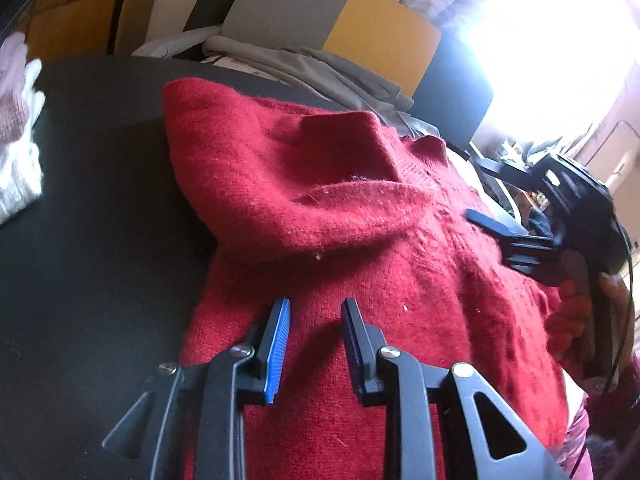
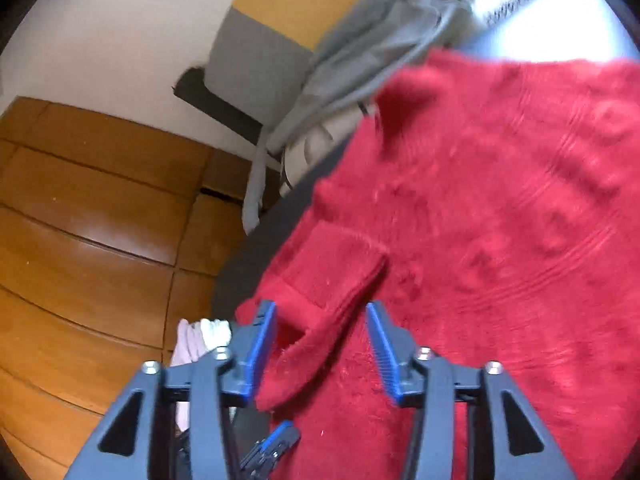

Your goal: Fold clothes

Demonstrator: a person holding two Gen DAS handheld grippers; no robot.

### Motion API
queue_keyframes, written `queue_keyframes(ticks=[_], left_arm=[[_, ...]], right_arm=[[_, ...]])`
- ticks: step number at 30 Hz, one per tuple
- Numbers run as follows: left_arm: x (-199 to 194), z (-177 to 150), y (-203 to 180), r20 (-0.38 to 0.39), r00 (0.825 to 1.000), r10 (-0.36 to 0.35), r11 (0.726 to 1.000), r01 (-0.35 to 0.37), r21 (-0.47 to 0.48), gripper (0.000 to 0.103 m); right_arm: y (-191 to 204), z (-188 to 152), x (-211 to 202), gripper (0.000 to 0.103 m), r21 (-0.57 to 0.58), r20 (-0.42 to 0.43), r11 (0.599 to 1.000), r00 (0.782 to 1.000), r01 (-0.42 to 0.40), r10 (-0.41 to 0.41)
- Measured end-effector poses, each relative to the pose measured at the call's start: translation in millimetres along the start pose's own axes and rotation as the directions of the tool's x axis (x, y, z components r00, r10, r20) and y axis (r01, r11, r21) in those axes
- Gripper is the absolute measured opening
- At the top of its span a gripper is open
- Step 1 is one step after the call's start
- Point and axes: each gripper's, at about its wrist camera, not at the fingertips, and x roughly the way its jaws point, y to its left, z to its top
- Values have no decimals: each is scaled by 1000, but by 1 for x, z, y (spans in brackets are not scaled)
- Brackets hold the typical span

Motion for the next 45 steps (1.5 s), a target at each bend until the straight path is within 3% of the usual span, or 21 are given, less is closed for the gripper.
queue_keyframes(ticks=[3, 8, 9, 10, 11, 14, 18, 25, 31, 35, 38, 45], left_arm=[[1, -1, 0, 6, 1000, -9, 1000, 9, 0, 26], [0, -2, 9, 15, 998, -54, 998, 54, -33, 26], [-1, -2, 9, 17, 998, -56, 998, 56, -33, 26], [-1, -2, 10, 19, 998, -58, 998, 59, -33, 26], [-1, -2, 11, 21, 998, -60, 998, 60, -33, 26], [-3, -2, 12, 17, 998, -62, 997, 63, -35, 26], [-5, 3, 11, -4, 997, -77, 996, 77, -54, 26], [-6, 25, -9, -7, 989, -149, 987, 149, -63, 26], [20, 55, -38, -19, 988, -156, 987, 155, -33, 26], [33, 70, -53, -13, 993, -118, 993, 119, 7, 26], [47, 70, -51, -65, 995, -80, 997, 81, 9, 26], [32, 44, -19, -69, 987, -148, 988, 144, -56, 26]], right_arm=[[-3, -2, 27, 56, 45, -16, 999, 1000, -7, 8], [5, 3, 54, 57, 53, 5, 995, 996, 85, -85], [11, 3, 57, 53, 29, 12, 994, 994, 109, -109], [18, 4, 59, 19, -11, 12, 989, 989, 145, -145], [23, 4, 61, 8, -43, 12, 983, 984, 177, -177], [36, 3, 66, 8, -114, 15, 960, 967, 255, -255], [60, 8, 49, 8, -195, 67, 940, 960, 282, -274], [115, 30, -17, 8, -308, 160, 920, 967, 241, -199], [135, 50, -76, 8, -321, 289, 907, 940, 273, -180], [112, 57, -119, 8, -268, 360, 917, 913, 297, -190], [80, 58, -143, 8, -207, 388, 927, 896, 314, -216], [-16, 33, -151, 8, -52, 344, 935, 885, 350, -312]])
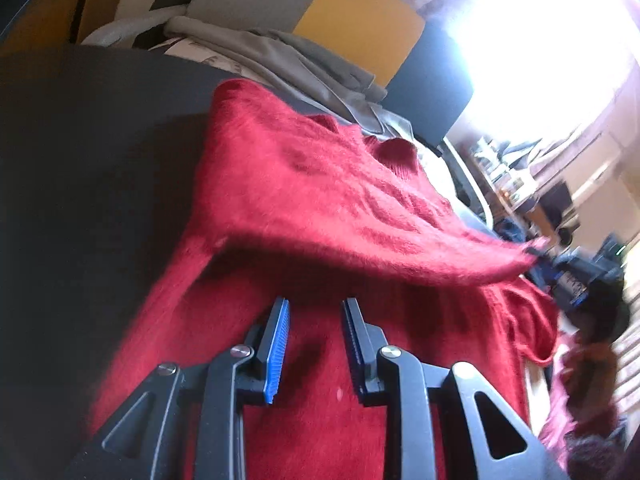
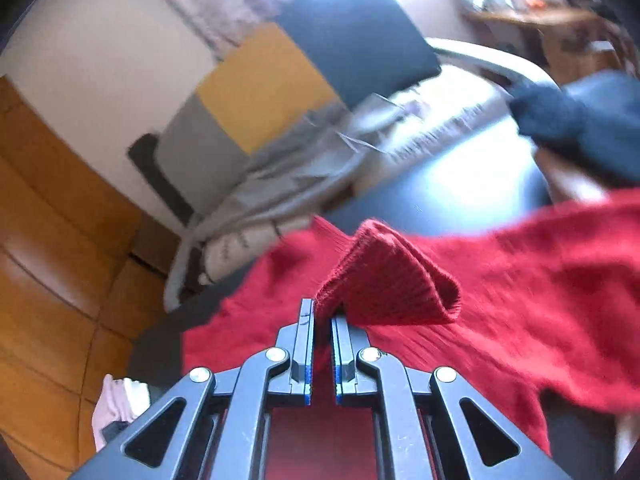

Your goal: Fold clothes

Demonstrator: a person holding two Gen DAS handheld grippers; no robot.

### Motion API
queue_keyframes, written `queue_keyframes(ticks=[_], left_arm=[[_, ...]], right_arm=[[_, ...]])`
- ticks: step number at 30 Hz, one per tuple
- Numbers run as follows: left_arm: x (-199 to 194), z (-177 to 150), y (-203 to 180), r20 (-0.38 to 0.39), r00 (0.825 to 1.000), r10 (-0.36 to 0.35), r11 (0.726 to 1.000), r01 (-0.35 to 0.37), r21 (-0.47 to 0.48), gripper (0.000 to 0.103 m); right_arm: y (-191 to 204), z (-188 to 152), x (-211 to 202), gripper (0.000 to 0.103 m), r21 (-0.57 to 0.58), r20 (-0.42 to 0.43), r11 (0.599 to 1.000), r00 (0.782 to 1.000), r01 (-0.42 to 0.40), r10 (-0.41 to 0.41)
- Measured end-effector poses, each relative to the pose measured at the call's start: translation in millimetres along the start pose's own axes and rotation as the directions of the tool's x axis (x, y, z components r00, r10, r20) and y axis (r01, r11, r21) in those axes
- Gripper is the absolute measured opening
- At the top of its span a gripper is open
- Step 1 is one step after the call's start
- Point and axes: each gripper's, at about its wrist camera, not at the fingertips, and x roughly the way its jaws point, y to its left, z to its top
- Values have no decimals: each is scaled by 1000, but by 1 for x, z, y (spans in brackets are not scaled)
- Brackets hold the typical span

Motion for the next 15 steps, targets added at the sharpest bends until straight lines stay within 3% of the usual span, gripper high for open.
queue_keyframes(ticks=[7, 12, 15], left_arm=[[-8, 7, 8, 22, 1000, -3, 1000, 3, -30, 26], [-14, 12, 13, 38, 999, -4, 999, 6, -51, 27], [-16, 15, 16, 45, 999, -6, 998, 9, -62, 27]], right_arm=[[-40, -55, 13, 8, 53, -54, 998, 998, 26, -24], [-61, -76, 14, 13, 120, -67, 992, 997, -33, 42], [-76, -76, 6, 52, 185, -25, 978, 994, -96, 103]])
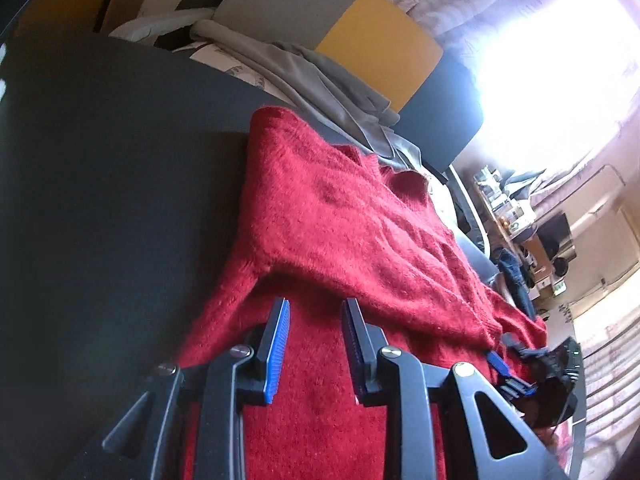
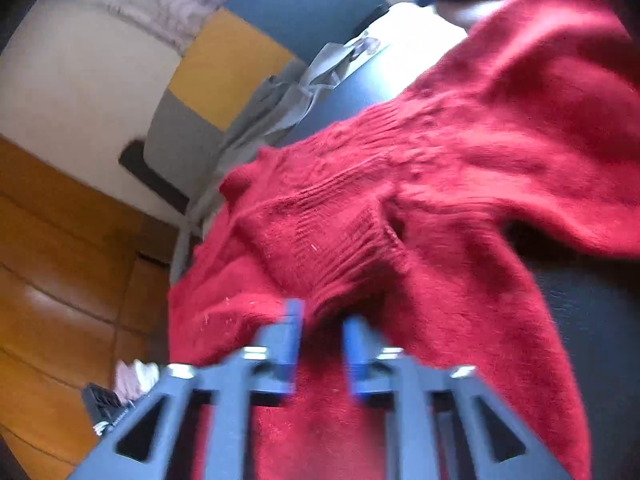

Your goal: Fold clothes

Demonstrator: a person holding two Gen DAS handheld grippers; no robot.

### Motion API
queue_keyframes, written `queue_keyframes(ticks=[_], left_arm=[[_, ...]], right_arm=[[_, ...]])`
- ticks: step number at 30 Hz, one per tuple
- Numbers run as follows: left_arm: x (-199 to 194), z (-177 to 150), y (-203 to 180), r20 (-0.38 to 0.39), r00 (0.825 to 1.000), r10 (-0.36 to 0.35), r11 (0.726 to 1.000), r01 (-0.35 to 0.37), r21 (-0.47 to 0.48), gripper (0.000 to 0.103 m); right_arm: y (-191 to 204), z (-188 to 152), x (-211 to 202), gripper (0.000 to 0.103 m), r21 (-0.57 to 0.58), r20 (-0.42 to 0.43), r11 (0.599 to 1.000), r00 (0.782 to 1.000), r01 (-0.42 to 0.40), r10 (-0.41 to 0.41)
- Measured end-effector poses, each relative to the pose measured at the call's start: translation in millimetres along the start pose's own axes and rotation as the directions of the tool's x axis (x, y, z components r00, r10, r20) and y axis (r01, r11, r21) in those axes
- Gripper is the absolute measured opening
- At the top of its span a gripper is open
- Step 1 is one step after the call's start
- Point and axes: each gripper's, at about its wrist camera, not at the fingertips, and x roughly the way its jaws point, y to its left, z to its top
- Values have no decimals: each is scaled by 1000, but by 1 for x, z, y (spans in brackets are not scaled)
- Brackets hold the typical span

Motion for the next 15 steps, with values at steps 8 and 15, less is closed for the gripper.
queue_keyframes(ticks=[8, 15], left_arm=[[22, 14, 3, -34, 998, -49, 997, 46, -69, 27], [27, 19, 11, -5, 1000, 19, 995, -20, -94, 23]], right_arm=[[-9, 36, -13, 57, 12, 92, 1000, 996, 15, -16], [9, 53, 25, 29, -118, -5, 987, 994, 109, -111]])
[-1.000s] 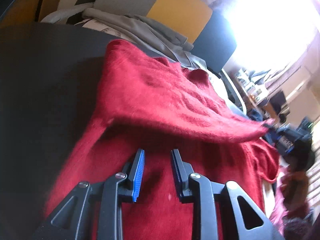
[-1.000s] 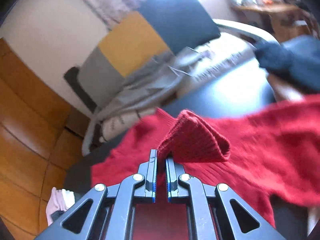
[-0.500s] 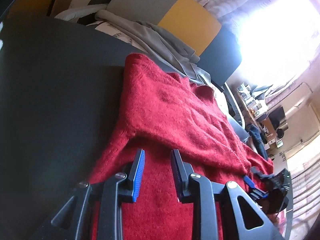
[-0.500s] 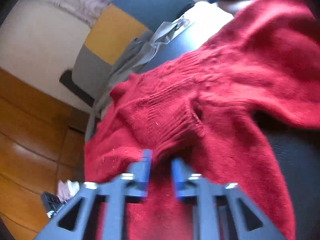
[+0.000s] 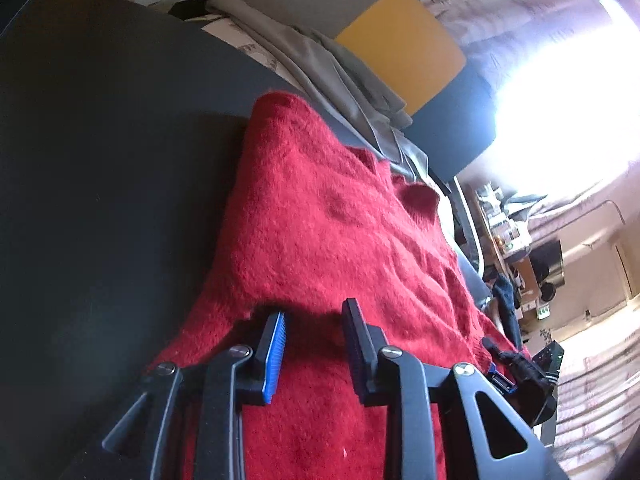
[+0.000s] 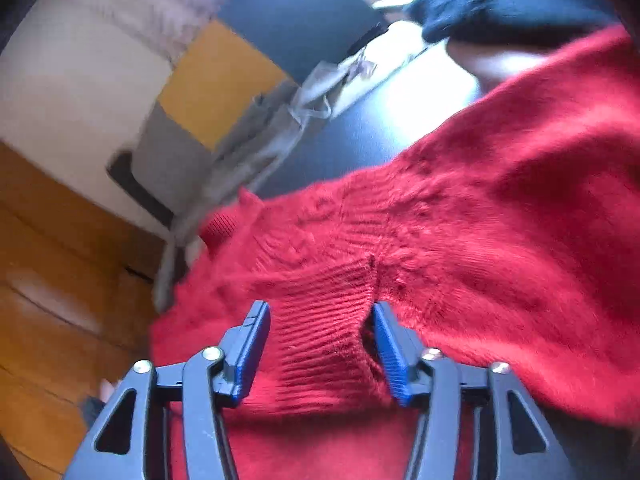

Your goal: Fold clothes

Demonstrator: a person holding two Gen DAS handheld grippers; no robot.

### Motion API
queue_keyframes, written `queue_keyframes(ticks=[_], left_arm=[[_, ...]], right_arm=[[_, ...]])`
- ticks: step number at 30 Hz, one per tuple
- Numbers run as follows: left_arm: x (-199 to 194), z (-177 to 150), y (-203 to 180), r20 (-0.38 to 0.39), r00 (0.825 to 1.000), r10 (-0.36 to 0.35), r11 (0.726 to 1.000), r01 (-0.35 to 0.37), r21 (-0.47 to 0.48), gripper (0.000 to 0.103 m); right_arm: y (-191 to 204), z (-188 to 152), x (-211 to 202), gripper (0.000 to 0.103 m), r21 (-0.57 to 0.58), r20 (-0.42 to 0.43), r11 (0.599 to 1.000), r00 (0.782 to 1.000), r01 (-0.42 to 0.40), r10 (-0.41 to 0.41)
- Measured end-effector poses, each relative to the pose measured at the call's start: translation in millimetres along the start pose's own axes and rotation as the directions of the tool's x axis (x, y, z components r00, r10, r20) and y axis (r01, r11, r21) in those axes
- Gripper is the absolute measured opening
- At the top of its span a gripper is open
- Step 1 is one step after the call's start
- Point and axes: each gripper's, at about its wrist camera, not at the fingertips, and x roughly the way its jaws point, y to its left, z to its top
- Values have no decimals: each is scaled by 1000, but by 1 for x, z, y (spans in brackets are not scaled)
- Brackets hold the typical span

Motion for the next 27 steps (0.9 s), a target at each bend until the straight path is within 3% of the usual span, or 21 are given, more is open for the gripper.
queue_keyframes(ticks=[2, 4, 8, 11, 13, 17, 20, 22, 24, 27], left_arm=[[0, 1, 2, 17, 1000, 26, 1000, -26, 2, 14], [-1, 2, 4, 34, 998, 51, 999, -52, 5, 10], [-12, -1, 1, 49, 997, 57, 997, -60, 50, 5], [-21, -3, -3, 58, 997, 54, 995, -59, 83, 2], [-27, -4, -6, 64, 997, 52, 993, -58, 104, 2], [-38, -6, -12, 75, 996, 47, 987, -57, 148, 9], [-45, -6, -27, 91, 995, 32, 976, -51, 212, 15], [-44, -1, -49, 105, 994, 25, 953, -56, 299, 18], [-32, 4, -62, 93, 994, 62, 931, -91, 353, 18], [-13, 7, -65, 61, 990, 127, 916, -140, 375, 19]], right_arm=[[8, 3, 6, 15, -71, -11, 996, 998, 55, -56], [20, 6, 0, 13, -133, 24, 988, 997, 79, -77], [47, 8, -7, 13, -254, 85, 957, 989, 138, -120], [47, 4, 11, 14, -291, 47, 935, 979, 203, -198], [34, 1, 18, 23, -245, 21, 941, 971, 234, -237], [23, -3, -3, 29, -180, 99, 955, 970, 236, -222], [34, -9, -25, 29, -211, 141, 958, 976, 196, -168], [48, -19, -33, 29, -270, 140, 950, 982, 159, -125], [66, -34, -31, 29, -351, 107, 928, 990, 125, -92], [85, -57, -15, 29, -440, 51, 889, 992, 129, -118]])
